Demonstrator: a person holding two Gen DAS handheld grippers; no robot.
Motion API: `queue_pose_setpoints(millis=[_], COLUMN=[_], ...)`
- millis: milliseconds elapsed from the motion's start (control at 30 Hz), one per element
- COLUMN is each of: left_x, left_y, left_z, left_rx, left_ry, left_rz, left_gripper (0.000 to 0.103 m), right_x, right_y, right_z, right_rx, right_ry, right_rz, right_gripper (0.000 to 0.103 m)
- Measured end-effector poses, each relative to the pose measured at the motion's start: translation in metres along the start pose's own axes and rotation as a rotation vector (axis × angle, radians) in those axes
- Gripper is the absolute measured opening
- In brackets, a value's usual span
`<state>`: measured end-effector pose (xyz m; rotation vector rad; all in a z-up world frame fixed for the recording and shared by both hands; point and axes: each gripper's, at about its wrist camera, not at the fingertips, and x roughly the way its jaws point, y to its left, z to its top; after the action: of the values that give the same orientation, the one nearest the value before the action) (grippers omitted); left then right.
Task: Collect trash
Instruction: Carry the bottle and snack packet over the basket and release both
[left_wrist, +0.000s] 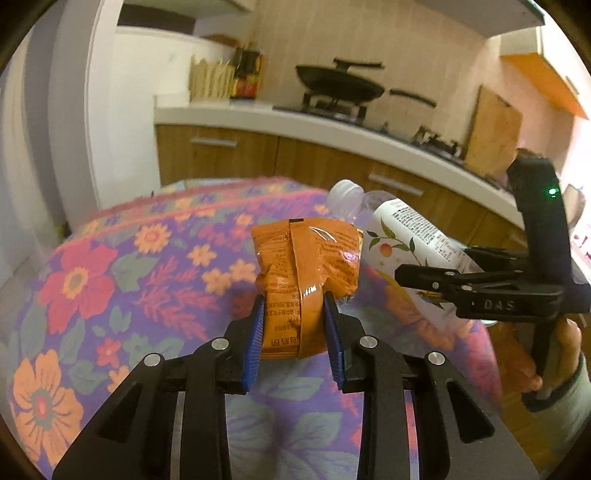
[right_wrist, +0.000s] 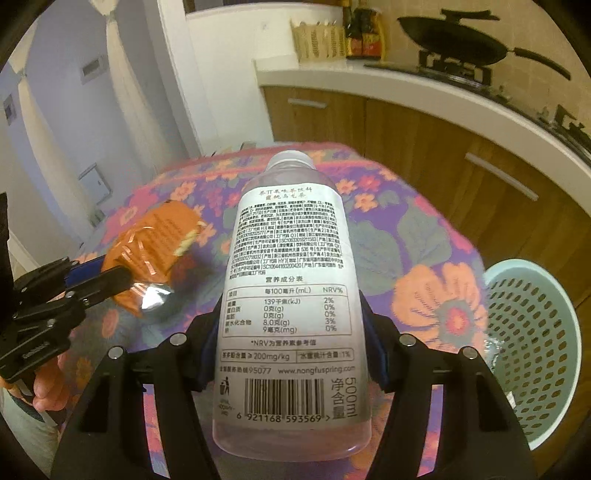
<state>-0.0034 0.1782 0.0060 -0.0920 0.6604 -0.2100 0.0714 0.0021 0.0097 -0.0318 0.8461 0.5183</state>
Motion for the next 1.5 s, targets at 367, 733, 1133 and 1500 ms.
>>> queue_pose_setpoints(millis=[367,733,1133,1500], left_x=[-0.018,0.026,0.123,0.191], left_y=[-0.037,-0.113,-0.212,-0.260], left_z=[0.012,0.043,0.064,0.053], left_rx=[0.086,0.224,0.293,0.291], left_ry=[-0.096,-0.061,0.069,0.198], left_rz=[-0.131,-0.193,-0.282,-0.267], left_gripper=[0.028,0.028,0.028,0.033], right_x=[-0.049,-0.060,-0.054,-0.059], right_y=[-0.069,-0.193,-0.279,-0.328], right_z=[-0.009,-0.034,-0.069,-0.102], right_rx=[0.099,0.300,0.462,0.590], right_ry=[-0.115,-0.108,-0.052,-0.052], right_rz=[-0.120,-0.258,-0.270,-0.217], right_gripper=[0.059,0.059,0.060,0.061])
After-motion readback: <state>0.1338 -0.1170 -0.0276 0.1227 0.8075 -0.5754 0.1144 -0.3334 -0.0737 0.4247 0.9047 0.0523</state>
